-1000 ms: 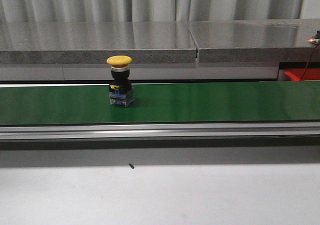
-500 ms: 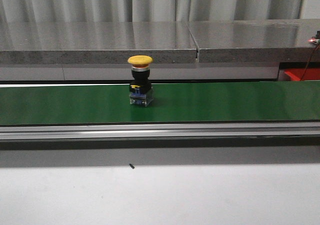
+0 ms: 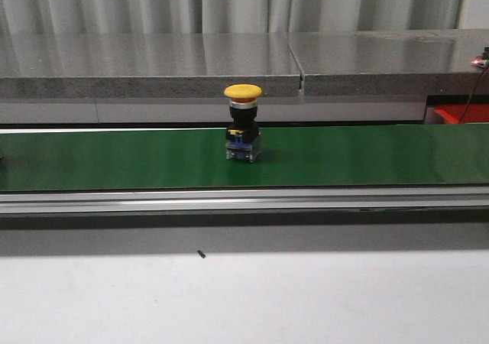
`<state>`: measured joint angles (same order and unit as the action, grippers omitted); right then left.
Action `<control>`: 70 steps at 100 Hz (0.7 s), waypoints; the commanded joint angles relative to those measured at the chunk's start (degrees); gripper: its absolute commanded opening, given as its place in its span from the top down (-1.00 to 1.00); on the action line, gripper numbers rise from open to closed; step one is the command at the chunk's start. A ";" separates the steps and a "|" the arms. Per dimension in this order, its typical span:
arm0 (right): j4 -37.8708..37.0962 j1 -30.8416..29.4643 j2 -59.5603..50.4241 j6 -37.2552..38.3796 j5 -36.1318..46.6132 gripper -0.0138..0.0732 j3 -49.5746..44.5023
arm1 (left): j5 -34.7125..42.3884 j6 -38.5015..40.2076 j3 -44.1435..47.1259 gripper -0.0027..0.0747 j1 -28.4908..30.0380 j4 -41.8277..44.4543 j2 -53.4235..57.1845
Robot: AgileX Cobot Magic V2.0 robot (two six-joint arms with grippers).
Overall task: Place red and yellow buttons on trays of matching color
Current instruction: 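Lower the red button onto the belt start and open the left gripper, then lower the right gripper onto the yellow button at the belt end and grasp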
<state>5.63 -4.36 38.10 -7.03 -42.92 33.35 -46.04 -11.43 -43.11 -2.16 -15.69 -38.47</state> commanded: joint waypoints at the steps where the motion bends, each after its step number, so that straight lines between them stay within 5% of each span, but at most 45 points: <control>1: 0.25 -0.12 -0.08 -0.51 2.88 0.83 1.43 | 3.02 0.00 -1.40 0.98 -0.57 -1.39 0.68; 70: 4.31 -0.12 -0.08 -0.48 2.62 0.83 1.43 | 2.73 0.00 -1.40 0.98 -0.57 -1.39 0.76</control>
<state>8.55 -4.36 38.10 -7.03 -42.92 33.35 -46.39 -11.43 -43.11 -2.30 -15.69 -37.81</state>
